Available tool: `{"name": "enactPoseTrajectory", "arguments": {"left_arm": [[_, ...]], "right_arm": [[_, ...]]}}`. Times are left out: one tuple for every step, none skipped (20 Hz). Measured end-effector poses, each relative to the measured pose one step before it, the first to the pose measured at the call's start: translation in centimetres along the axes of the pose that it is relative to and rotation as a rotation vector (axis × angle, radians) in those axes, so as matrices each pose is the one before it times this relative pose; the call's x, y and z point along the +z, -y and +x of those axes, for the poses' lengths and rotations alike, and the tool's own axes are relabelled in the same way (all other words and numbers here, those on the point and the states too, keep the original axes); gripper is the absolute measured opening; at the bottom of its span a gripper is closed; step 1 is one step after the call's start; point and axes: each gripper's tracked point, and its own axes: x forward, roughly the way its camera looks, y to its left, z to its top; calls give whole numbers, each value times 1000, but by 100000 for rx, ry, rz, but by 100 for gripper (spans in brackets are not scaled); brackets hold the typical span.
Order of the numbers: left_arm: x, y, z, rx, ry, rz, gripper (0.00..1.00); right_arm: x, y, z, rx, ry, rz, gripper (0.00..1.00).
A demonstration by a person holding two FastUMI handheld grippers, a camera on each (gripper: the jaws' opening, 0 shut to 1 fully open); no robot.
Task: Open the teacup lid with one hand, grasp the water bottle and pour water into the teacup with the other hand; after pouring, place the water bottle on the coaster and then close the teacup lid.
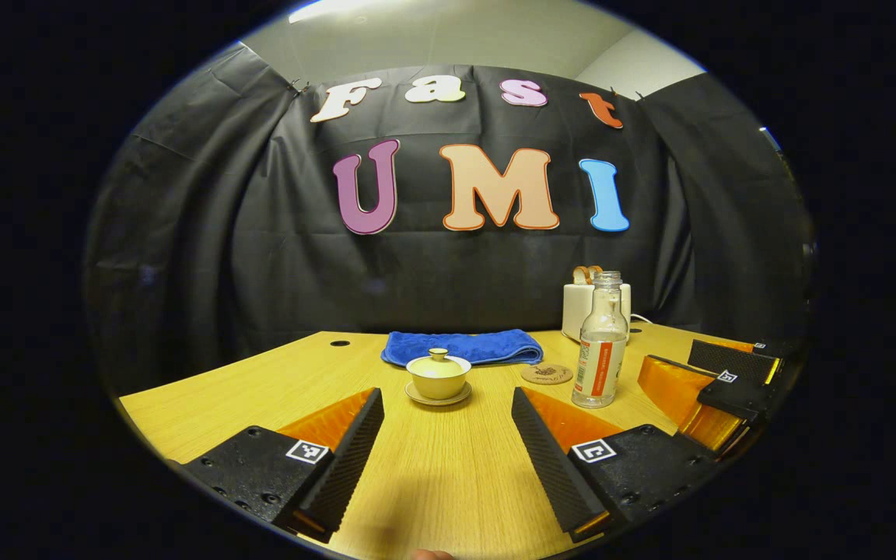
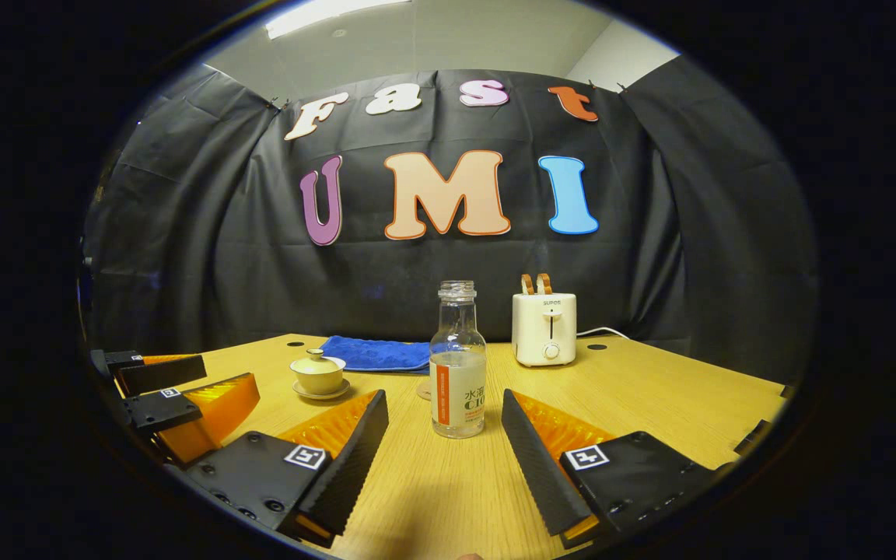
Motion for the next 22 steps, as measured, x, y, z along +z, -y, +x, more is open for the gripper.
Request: {"name": "enactPoseTrajectory", "arguments": {"left_arm": [[82, -2, 16, -28, 0, -6, 97], [-79, 31, 12, -79, -30, 3, 99], [32, 3, -9, -102, 43, 17, 99], [-36, 29, -4, -137, 15, -10, 97], [80, 47, 40, -164, 32, -17, 97], [-92, 11, 20, -37, -68, 44, 97], [-32, 31, -8, -261, -78, 28, 97], [43, 102, 27, -454, 306, 6, 97], [115, -33, 102, 195, 58, -149, 97], [-172, -215, 121, 904, -252, 7, 96], [-7, -101, 211, 686, -141, -88, 97], [95, 163, 62, -396, 351, 7, 97], [81, 164, 260, -584, 166, 116, 97], [-131, 17, 295, -165, -199, 82, 97], [6, -26, 434, 5, 186, -13, 96], [-46, -132, 434, 325, -138, -15, 97], [24, -55, 486, 279, 128, -107, 96], [-64, -24, 538, 128, 59, 27, 96], [-5, 1, 724, -197, 89, -12, 96], [11, -22, 820, -137, 79, -45, 96], [-41, -128, 920, -135, -176, -1, 96], [-205, -43, 950, -275, -140, 2, 96]], "right_arm": [[-3, 30, 29, 2, 13, 21, 94], [-64, -48, -38, 28, 5, -25, 94], [4, 64, 37, 1, -5, 29, 94], [4, -36, -61, 16, -23, -30, 94], [56, 33, 48, 12, 57, -14, 96], [-114, -26, -47, 4, -38, 15, 94], [20, -7, 16, 1, -47, 11, 94], [98, -39, -20, 65, 83, -23, 94], [8, -63, -9, 543, -72, -46, 94], [-105, -109, -85, 780, -70, 57, 93], [8, -50, -59, 581, -48, 5, 94], [24, 85, 37, 392, -23, -61, 93], [6, 0, 29, 399, 28, -9, 93], [-72, -90, -3, 652, -85, -43, 94], [99, -35, 86, 807, -43, 55, 93], [-86, 74, -65, 197, -117, -61, 93], [-106, 157, 35, -192, -27, 57, 93], [-112, 80, 57, -698, 90, 36, 94], [-19, 232, 123, -996, 81, 1, 94], [-214, 563, 181, -830, -87, 116, 94], [231, 1028, 308, -661, -208, -68, 95], [435, 1150, 687, -741, 60, 45, 94]]}}
